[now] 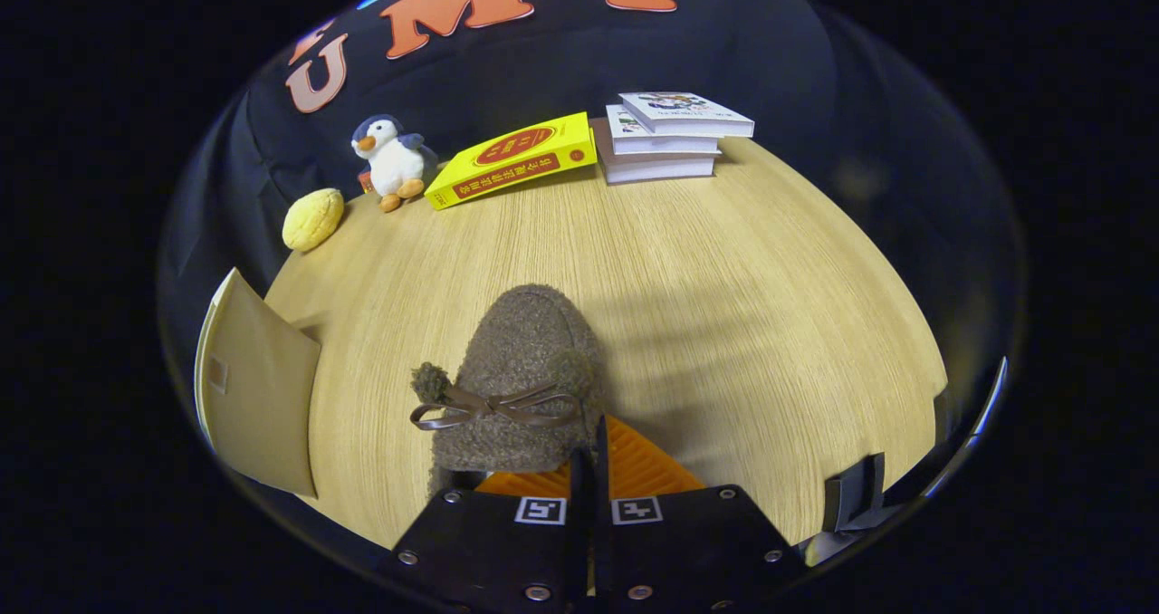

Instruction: Open the storage box then place both shoes into the box .Put the left shoe in first, then the right shoe, with the right side of both shoes facing outward in a uniform manner.

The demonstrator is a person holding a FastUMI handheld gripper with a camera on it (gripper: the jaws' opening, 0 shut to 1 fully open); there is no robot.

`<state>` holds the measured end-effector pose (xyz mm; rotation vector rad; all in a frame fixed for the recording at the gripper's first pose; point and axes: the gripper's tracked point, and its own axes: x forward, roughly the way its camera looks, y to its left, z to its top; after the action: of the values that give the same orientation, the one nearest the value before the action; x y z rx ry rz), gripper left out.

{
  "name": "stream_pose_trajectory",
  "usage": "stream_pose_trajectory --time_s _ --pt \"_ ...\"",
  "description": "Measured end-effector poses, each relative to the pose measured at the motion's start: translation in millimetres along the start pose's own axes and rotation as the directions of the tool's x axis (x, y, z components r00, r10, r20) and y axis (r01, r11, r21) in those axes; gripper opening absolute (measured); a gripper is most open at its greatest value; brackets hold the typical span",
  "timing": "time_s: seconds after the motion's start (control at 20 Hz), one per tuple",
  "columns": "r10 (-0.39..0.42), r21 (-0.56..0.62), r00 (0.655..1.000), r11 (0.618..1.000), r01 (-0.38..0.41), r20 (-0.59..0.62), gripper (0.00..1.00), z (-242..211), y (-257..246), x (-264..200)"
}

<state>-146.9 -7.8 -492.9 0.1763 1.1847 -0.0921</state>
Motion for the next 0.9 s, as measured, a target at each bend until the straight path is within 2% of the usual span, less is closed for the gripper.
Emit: stream_pose_trajectory --time_s 0.25,0.4,0.9 --pt "0.01 0.039 1.0 0.999 -0.01 0.017 0.04 22.2 34.8 -42.0" --pt "0.013 0.021 0.999 1.0 -0.014 0.043 0.04 37.6 63.3 -66.4" --pt "0.094 -0.064 0.992 0.994 -0.089 0.084 0.04 66.3 203.0 -123.0"
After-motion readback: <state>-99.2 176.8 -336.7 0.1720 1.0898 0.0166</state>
